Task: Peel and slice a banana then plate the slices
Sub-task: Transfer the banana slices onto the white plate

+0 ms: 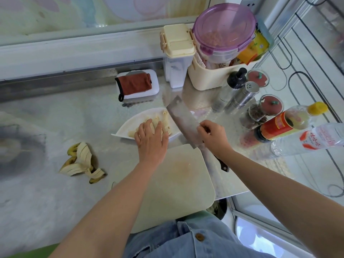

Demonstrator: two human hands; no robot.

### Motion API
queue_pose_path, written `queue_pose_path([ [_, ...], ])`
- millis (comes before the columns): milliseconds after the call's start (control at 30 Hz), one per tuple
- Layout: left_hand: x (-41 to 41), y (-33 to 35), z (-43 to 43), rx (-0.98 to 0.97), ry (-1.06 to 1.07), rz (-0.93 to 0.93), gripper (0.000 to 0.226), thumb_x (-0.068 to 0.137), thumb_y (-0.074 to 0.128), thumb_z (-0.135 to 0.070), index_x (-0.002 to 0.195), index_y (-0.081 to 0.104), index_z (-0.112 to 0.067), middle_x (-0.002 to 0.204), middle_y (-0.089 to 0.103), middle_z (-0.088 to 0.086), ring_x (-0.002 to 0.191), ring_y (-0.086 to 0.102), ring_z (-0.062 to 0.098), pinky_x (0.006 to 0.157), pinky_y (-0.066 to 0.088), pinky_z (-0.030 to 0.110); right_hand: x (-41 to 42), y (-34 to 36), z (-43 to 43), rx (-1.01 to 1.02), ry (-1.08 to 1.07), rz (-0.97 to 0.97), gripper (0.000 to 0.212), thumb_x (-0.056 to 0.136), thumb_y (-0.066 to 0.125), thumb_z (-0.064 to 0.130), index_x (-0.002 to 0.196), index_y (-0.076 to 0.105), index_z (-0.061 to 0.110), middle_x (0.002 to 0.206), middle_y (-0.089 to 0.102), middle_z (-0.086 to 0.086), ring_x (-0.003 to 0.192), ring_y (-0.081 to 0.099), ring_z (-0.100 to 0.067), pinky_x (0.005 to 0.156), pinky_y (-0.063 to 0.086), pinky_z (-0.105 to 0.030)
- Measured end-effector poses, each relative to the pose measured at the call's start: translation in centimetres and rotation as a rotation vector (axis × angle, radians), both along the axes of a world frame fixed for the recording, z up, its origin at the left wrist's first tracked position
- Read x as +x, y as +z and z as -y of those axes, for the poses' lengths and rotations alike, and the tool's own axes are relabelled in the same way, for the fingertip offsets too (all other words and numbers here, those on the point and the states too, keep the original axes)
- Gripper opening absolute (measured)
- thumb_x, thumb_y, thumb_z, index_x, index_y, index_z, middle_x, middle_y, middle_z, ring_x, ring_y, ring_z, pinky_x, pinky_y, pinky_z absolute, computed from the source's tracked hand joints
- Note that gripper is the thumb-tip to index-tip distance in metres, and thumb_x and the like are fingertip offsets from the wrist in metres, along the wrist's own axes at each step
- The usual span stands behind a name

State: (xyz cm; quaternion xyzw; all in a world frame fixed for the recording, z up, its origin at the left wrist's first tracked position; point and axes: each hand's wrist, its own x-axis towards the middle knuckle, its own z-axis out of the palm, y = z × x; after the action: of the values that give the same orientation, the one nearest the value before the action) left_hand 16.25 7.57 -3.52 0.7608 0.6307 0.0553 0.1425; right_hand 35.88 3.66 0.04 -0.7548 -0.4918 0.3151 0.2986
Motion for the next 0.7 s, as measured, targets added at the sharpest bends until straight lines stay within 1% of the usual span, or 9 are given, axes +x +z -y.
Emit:
queue_pose_path([
  [67, -0.4, 0.3, 0.4, 0.061, -0.007, 0.02, 0.037, 0.093, 0.049, -0.03, 0.129, 0.054, -0.019, 0.137, 0.04, 0.014, 0.125, 0.034, 0.034, 0.101, 0.027, 0.046, 0.4, -0.1, 0.2, -0.06, -0.114, -0.211, 0.019, 0.092, 0.05, 0.015, 0.081, 0.055, 0.001, 0.063, 0.048, -0.007, 0.055, 0.047, -0.02, 0.054, 0.044, -0.031],
  [167, -0.9, 0.9, 1.3, 0.094, -0.002, 0.065, 0.031, 0.086, 0.058, -0.018, 0.117, 0.06, -0.014, 0.118, 0.049, 0.014, 0.11, 0.044, 0.032, 0.092, 0.038, 0.042, 1.1, -0.2, 0.8, -0.131, -0.238, -0.459, 0.02, 0.094, 0.051, 0.016, 0.087, 0.054, -0.002, 0.066, 0.048, -0.008, 0.058, 0.049, -0.023, 0.061, 0.048, -0.037],
  [267, -1.4, 1.3, 2.7, 0.115, 0.01, 0.11, 0.028, 0.081, 0.061, -0.009, 0.109, 0.062, -0.008, 0.105, 0.053, 0.014, 0.096, 0.052, 0.033, 0.079, 0.045, 0.042, 1.2, 0.2, 2.3, -0.145, -0.201, -0.587, 0.013, 0.097, 0.047, 0.011, 0.088, 0.052, 0.003, 0.065, 0.044, -0.008, 0.049, 0.045, -0.014, 0.046, 0.045, -0.024],
  [333, -1.9, 1.2, 4.1, 0.148, 0.011, 0.114, 0.024, 0.079, 0.062, -0.006, 0.102, 0.063, -0.009, 0.097, 0.055, 0.013, 0.088, 0.054, 0.032, 0.074, 0.045, 0.042, 1.4, 0.1, 3.6, -0.155, -0.163, -0.575, 0.016, 0.097, 0.045, 0.008, 0.083, 0.049, 0.004, 0.062, 0.038, -0.007, 0.049, 0.039, -0.014, 0.041, 0.04, -0.021],
  [400, -2.3, 0.9, 5.7, 0.134, 0.023, 0.105, 0.021, 0.08, 0.06, -0.008, 0.1, 0.064, -0.011, 0.096, 0.055, 0.012, 0.087, 0.054, 0.031, 0.074, 0.043, 0.04, 1.8, -0.4, 5.0, -0.168, -0.134, -0.535, 0.024, 0.096, 0.044, 0.004, 0.072, 0.047, 0.007, 0.059, 0.036, -0.007, 0.049, 0.035, -0.017, 0.041, 0.035, -0.023],
  [533, -2.8, 0.1, 9.1, 0.027, 0.08, 0.061, 0.024, 0.086, 0.057, -0.016, 0.109, 0.061, -0.015, 0.108, 0.053, 0.008, 0.098, 0.049, 0.026, 0.082, 0.041, 0.036, 2.5, -1.3, 8.1, -0.205, -0.127, -0.442, 0.03, 0.091, 0.046, 0.001, 0.062, 0.047, 0.01, 0.055, 0.037, -0.006, 0.047, 0.037, -0.017, 0.043, 0.033, -0.026],
  [600, -2.9, -0.2, 10.8, -0.011, 0.107, 0.044, 0.027, 0.087, 0.055, -0.019, 0.114, 0.06, -0.017, 0.115, 0.051, 0.007, 0.104, 0.046, 0.026, 0.087, 0.039, 0.037, 2.6, -1.8, 9.4, -0.221, -0.138, -0.437, 0.022, 0.087, 0.044, -0.003, 0.068, 0.052, 0.002, 0.055, 0.04, -0.008, 0.045, 0.037, -0.018, 0.041, 0.035, -0.024],
  [633, -2.9, -0.3, 11.5, -0.029, 0.112, 0.032, 0.03, 0.087, 0.055, -0.02, 0.117, 0.058, -0.018, 0.12, 0.049, 0.007, 0.109, 0.044, 0.027, 0.091, 0.038, 0.038, 2.6, -2.0, 10.0, -0.231, -0.145, -0.438, 0.016, 0.086, 0.043, -0.004, 0.075, 0.054, -0.003, 0.055, 0.041, -0.01, 0.046, 0.038, -0.019, 0.04, 0.035, -0.024],
  [700, -2.7, -0.4, 12.9, -0.06, 0.111, 0.012, 0.036, 0.088, 0.054, -0.023, 0.124, 0.054, -0.02, 0.131, 0.043, 0.009, 0.119, 0.037, 0.028, 0.097, 0.035, 0.039, 2.7, -2.3, 10.9, -0.236, -0.176, -0.447, 0.016, 0.085, 0.041, -0.005, 0.089, 0.057, -0.006, 0.057, 0.044, -0.011, 0.049, 0.04, -0.021, 0.041, 0.037, -0.024],
])
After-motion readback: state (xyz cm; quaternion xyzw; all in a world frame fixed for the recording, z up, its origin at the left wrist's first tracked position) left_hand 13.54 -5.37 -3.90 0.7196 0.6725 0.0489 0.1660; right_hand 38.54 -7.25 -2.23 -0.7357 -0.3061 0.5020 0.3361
